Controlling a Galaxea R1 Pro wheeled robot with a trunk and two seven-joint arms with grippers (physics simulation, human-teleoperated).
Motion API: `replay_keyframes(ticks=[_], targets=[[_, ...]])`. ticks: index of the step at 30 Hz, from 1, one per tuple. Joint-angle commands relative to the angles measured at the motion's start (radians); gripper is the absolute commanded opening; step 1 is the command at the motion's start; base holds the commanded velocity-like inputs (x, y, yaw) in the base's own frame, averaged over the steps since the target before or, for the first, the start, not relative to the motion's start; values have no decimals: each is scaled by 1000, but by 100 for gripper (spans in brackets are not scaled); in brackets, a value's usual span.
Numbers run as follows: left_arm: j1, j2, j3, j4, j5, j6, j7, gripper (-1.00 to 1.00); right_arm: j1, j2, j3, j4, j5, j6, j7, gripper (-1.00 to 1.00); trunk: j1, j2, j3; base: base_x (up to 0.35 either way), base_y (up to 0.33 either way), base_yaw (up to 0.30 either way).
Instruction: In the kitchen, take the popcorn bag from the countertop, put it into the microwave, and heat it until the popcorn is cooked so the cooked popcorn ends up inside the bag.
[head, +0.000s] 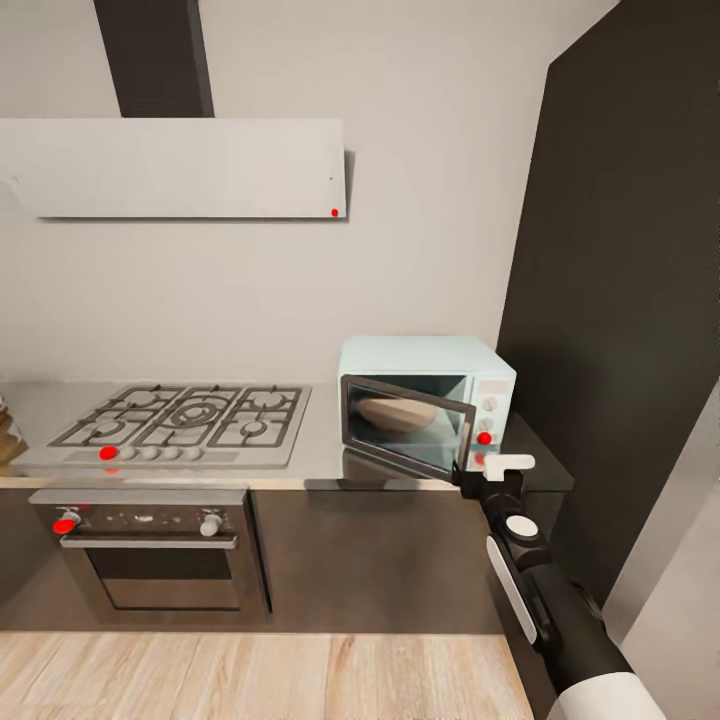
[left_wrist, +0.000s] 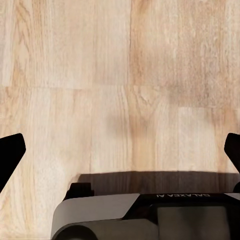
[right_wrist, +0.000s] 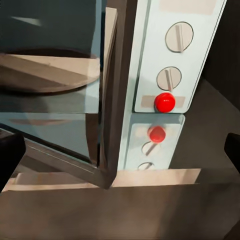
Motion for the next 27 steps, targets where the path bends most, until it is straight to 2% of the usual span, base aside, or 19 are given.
replay_keyframes(ticks=[1,11,15,17,20,27], targets=[[-1,0,1,1,1,-3,1,100,0,-1,4,-2,-1,6,-7,100,0,-1,-1,-11,2,0],[-1,1,2,1,2,-3,1,100,1,0,4,-2,0,-9,-8,100,0,-1,-1,0,-5,0],[-1,3,2,1,2,-3,1,100,1,2,2,-2,2,-26,-12,100,0,-1,-1,59,-210,0],[-1,3,2,1,2,-3,1,100,1,4,-2,-2,1,-56,-13,100,0,-1,-1,39,-159,0],[-1,3,2,1,2,-3,1,100,3,8,-1,0,5,-140,-20,100,0,-1,-1,12,-50,0],[-1,3,2,1,2,-3,1,100,3,5,-1,12,1,-215,-14,100,0,-1,-1,1,-3,0]])
